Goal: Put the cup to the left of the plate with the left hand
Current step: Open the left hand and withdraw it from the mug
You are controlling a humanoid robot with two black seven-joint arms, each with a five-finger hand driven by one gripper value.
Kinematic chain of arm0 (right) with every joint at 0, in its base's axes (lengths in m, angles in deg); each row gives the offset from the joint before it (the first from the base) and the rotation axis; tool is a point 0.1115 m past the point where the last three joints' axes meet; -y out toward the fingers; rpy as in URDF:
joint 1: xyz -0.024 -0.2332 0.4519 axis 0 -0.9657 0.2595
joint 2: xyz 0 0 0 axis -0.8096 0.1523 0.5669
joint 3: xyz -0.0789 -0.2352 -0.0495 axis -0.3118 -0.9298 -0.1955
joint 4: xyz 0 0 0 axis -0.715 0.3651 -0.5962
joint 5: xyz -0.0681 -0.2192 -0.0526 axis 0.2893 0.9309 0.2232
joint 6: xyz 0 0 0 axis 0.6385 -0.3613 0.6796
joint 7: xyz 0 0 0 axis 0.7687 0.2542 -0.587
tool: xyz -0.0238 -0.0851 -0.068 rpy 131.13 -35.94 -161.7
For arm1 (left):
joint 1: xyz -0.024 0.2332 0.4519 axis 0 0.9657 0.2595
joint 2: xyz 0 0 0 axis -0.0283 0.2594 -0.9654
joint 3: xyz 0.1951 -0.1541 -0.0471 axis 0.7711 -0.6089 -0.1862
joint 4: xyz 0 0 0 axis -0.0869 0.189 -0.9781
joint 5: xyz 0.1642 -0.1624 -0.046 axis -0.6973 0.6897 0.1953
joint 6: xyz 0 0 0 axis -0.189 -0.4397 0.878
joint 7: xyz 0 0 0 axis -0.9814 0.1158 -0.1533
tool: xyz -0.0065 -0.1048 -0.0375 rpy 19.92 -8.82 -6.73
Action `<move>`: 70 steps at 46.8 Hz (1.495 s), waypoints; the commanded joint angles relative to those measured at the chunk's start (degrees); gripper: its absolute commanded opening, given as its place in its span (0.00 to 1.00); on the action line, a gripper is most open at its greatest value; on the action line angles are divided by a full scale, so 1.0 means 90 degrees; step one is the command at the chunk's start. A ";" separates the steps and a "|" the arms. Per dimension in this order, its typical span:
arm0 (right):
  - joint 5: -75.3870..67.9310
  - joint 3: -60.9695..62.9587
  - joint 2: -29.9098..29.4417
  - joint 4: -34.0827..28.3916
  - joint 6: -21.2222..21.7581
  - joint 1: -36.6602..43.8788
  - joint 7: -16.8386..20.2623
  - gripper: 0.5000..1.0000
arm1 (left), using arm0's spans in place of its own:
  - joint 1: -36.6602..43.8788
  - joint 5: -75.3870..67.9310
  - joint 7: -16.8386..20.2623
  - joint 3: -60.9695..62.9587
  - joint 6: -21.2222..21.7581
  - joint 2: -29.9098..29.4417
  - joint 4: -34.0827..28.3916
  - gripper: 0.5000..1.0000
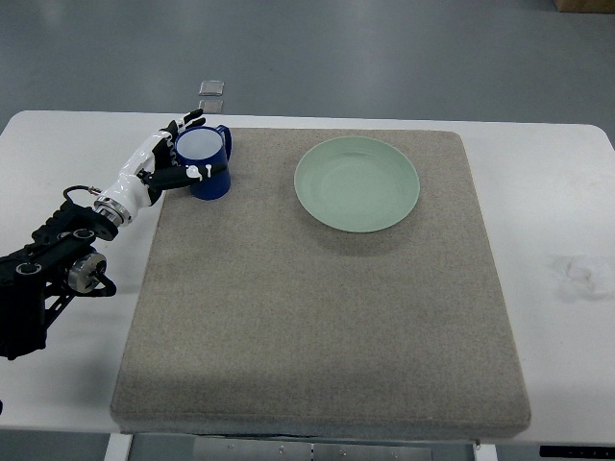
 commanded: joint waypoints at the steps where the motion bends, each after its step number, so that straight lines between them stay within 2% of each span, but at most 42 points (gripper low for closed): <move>1: 0.0000 0.0000 0.0000 0.0000 0.0000 0.0000 0.0000 0.86 | 0.0010 0.0000 0.0000 -0.0030 -0.0010 0.0010 0.0041 0.99; 13: 0.0000 0.0000 0.0000 0.0000 0.0000 0.0000 0.0000 0.86 | 0.0010 0.0127 0.0000 -0.0225 -0.0078 -0.0107 0.0343 0.99; 28: 0.0000 0.0000 0.0000 0.0000 0.0000 0.0000 0.0000 0.86 | 0.0205 0.0176 0.0000 -0.1094 -0.0224 -0.0449 0.1183 0.99; 36: 0.0000 0.0000 0.0000 0.0000 0.0000 0.0000 0.0000 0.86 | 0.0118 0.1073 -0.0068 -0.1680 -0.0176 -0.0362 0.0998 0.99; 45: 0.0000 0.0000 0.0000 0.0000 0.0000 0.0000 0.0000 0.86 | -0.0244 0.2421 -0.0175 -0.1612 0.0351 -0.0371 0.0764 0.98; 48: 0.0000 0.0000 0.0000 0.0000 0.0000 0.0000 0.0000 0.86 | -0.0312 0.2510 -0.0361 -0.1622 0.0420 -0.0342 0.0754 0.97; 55: 0.0000 0.0000 0.0000 0.0000 0.0000 0.0000 0.0000 0.86 | -0.0439 0.2949 -0.0966 -0.1612 0.0966 0.0058 0.0647 0.97; 59: 0.0000 0.0000 0.0000 0.0000 0.0000 0.0000 0.0000 0.86 | -0.0546 0.3184 -0.1123 -0.1603 0.0996 0.0214 0.0481 0.97; 70: 0.0000 0.0000 0.0000 0.0000 0.0000 0.0000 0.0000 0.86 | -0.0527 0.3203 -0.1133 -0.1603 0.0811 0.0400 0.0344 0.98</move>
